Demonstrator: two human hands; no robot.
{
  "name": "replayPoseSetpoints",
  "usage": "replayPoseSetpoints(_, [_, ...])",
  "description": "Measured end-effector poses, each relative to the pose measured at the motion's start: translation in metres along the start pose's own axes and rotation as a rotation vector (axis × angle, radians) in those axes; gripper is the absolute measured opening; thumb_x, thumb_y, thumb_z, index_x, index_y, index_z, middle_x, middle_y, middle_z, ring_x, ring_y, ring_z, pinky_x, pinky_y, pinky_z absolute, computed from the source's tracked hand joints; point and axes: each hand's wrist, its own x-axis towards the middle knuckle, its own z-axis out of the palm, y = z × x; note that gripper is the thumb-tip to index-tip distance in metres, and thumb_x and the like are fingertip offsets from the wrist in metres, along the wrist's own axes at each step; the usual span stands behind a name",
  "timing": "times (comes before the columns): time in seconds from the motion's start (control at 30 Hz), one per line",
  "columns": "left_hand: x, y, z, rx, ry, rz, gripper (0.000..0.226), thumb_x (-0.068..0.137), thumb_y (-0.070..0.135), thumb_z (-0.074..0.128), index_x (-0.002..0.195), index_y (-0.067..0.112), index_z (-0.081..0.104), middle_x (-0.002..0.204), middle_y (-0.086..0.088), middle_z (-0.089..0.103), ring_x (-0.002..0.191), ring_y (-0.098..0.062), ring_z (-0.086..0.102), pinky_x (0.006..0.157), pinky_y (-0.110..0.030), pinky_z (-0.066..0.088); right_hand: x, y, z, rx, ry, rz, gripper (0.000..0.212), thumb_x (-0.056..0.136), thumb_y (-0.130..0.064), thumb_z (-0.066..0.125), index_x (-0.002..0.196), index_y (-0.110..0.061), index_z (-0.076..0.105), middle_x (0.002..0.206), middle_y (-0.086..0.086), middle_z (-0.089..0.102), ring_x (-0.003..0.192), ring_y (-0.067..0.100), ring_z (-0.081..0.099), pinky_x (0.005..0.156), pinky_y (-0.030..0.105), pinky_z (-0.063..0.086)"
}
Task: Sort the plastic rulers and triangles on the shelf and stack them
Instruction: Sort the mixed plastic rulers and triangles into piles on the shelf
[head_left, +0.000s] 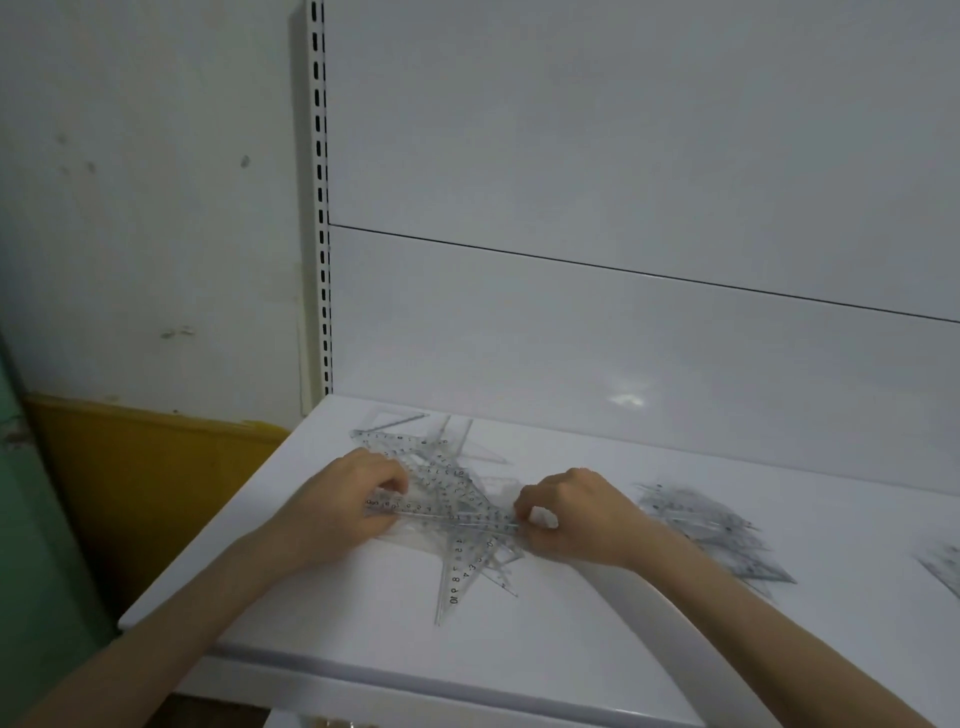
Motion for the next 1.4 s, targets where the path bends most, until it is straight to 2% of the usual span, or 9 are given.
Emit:
replayPoseSetpoints(0.1, [-0.002, 0.003, -0.004, 0.020, -0.058, -0.013, 0.024, 0.077, 0.029, 0.075, 0.087, 0.032, 0.053, 0.089, 0.023, 0.051, 0.089, 0.003, 0.047, 0.077, -0.014, 0.038, 0.000, -0.006, 0.002, -0.165, 0.094, -0.118, 0.011, 0.068, -0.018, 0.055, 0.058, -0.015, 0.055, 0.045, -0.003, 0.049, 0.038, 0.023, 0.044, 0.040, 0.020, 0.028])
replayPoseSetpoints(0.2, [-0.006, 0.008, -0.006, 0.022, -0.094, -0.012, 0.024, 0.076, 0.041, 0.074, 0.089, 0.034, 0.055, 0.090, 0.024, 0.052, 0.089, 0.003, 0.047, 0.078, -0.012, 0.036, 0.000, -0.009, 0.001, -0.215, 0.215, -0.196, 0.011, 0.064, -0.015, 0.039, 0.055, -0.017, 0.032, 0.043, -0.004, 0.026, 0.037, 0.022, 0.024, 0.042, 0.020, 0.013])
replayPoseSetpoints(0.33, [-0.011, 0.009, -0.003, 0.050, -0.102, -0.012, 0.015, 0.084, 0.034, 0.067, 0.097, 0.029, 0.063, 0.090, 0.020, 0.055, 0.089, 0.002, 0.047, 0.077, -0.016, 0.037, -0.001, -0.010, 0.004, -0.256, 0.293, -0.221, 0.005, 0.061, -0.012, 0.034, 0.058, -0.016, 0.035, 0.045, -0.003, 0.035, 0.036, 0.020, 0.029, 0.043, 0.020, 0.011])
replayPoseSetpoints(0.47, [-0.012, 0.006, 0.000, 0.056, -0.122, 0.009, 0.032, 0.082, 0.037, 0.061, 0.108, 0.021, 0.070, 0.104, 0.020, 0.052, 0.099, 0.010, 0.040, 0.086, -0.008, 0.030, -0.002, -0.010, 0.007, -0.253, 0.311, -0.154, 0.016, 0.060, -0.014, 0.031, 0.060, -0.014, 0.047, 0.049, -0.003, 0.042, 0.034, 0.019, 0.036, 0.040, 0.018, 0.011])
replayPoseSetpoints(0.57, [-0.011, 0.011, -0.004, 0.110, -0.155, 0.011, 0.026, 0.087, 0.026, 0.064, 0.111, 0.021, 0.070, 0.112, 0.011, 0.065, 0.102, -0.002, 0.052, 0.083, -0.005, 0.031, -0.004, -0.007, 0.005, -0.254, 0.346, -0.133, 0.014, 0.061, -0.014, 0.031, 0.060, -0.014, 0.046, 0.051, -0.003, 0.043, 0.036, 0.019, 0.038, 0.043, 0.017, -0.001])
replayPoseSetpoints(0.8, [-0.011, 0.018, -0.010, 0.093, -0.151, -0.058, 0.035, 0.083, 0.020, 0.064, 0.114, 0.031, 0.051, 0.103, 0.016, 0.051, 0.091, 0.005, 0.043, 0.075, -0.002, 0.031, -0.014, 0.008, -0.009, -0.256, 0.407, -0.133, 0.014, 0.068, -0.011, 0.034, 0.065, -0.009, 0.048, 0.075, 0.004, 0.063, 0.053, 0.024, 0.055, 0.030, 0.021, 0.029])
replayPoseSetpoints(0.97, [-0.011, 0.021, -0.014, 0.074, -0.109, -0.052, 0.035, 0.082, 0.023, 0.065, 0.109, 0.035, 0.046, 0.099, 0.029, 0.036, 0.095, -0.001, 0.042, 0.077, -0.006, 0.033, -0.023, 0.008, -0.016, -0.260, 0.486, -0.178, 0.011, 0.069, -0.007, 0.036, 0.074, -0.017, 0.035, 0.068, -0.001, 0.057, 0.053, 0.018, 0.048, 0.040, 0.019, 0.020])
replayPoseSetpoints(1.1, [-0.012, 0.022, -0.016, 0.020, -0.041, -0.089, 0.036, 0.080, 0.021, 0.067, 0.107, 0.036, 0.047, 0.101, 0.029, 0.041, 0.096, 0.006, 0.041, 0.077, -0.007, 0.033, -0.029, 0.009, -0.014, -0.284, 0.518, -0.192, 0.015, 0.073, -0.007, 0.038, 0.076, -0.019, 0.030, 0.068, -0.002, 0.056, 0.054, 0.016, 0.049, 0.041, 0.018, 0.020])
replayPoseSetpoints(1.4, [-0.013, 0.028, -0.014, -0.123, 0.167, -0.165, 0.035, 0.078, 0.018, 0.076, 0.099, 0.034, 0.054, 0.089, 0.015, 0.054, 0.086, -0.003, 0.047, 0.069, -0.013, 0.035, -0.042, 0.012, -0.014, -0.333, 0.559, -0.069, 0.015, 0.074, -0.004, 0.039, 0.065, -0.010, 0.050, 0.075, 0.000, 0.064, 0.053, 0.019, 0.049, 0.032, 0.022, 0.027])
